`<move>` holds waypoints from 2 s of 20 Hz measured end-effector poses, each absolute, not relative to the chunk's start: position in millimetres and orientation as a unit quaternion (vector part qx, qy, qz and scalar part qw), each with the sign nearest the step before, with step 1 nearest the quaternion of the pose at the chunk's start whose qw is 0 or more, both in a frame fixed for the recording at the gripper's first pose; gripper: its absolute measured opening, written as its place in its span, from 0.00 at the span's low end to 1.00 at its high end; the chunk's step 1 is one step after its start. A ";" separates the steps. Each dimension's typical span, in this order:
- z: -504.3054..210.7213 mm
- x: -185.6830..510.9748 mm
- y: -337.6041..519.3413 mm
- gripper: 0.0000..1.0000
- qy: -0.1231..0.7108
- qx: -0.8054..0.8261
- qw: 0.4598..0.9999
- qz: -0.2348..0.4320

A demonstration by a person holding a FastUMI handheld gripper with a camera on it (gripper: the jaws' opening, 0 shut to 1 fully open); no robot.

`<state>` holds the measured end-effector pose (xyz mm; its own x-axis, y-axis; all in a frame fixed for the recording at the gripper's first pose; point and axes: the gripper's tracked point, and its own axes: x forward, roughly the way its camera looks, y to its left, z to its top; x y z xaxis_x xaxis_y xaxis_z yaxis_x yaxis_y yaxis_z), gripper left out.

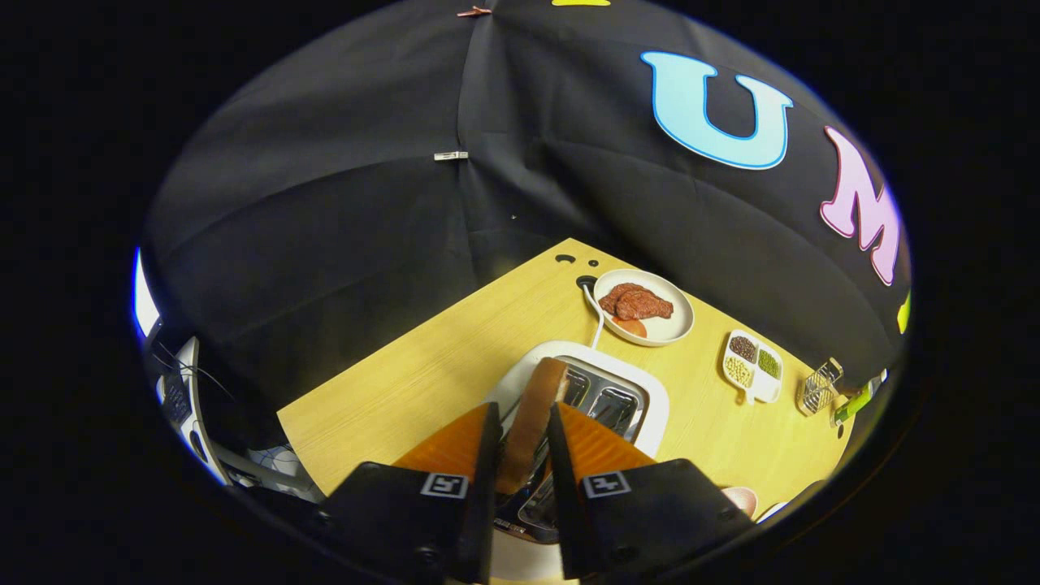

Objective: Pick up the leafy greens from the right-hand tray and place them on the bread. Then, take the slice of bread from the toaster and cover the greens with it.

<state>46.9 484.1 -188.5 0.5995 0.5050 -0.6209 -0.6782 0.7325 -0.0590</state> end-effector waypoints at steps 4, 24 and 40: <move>-187.7 49.6 488.3 0.22 0.302 -0.143 0.869 0.365; -70.3 64.5 416.1 0.08 0.262 -0.001 0.895 0.361; -135.7 88.1 208.8 0.08 0.329 0.116 0.916 0.197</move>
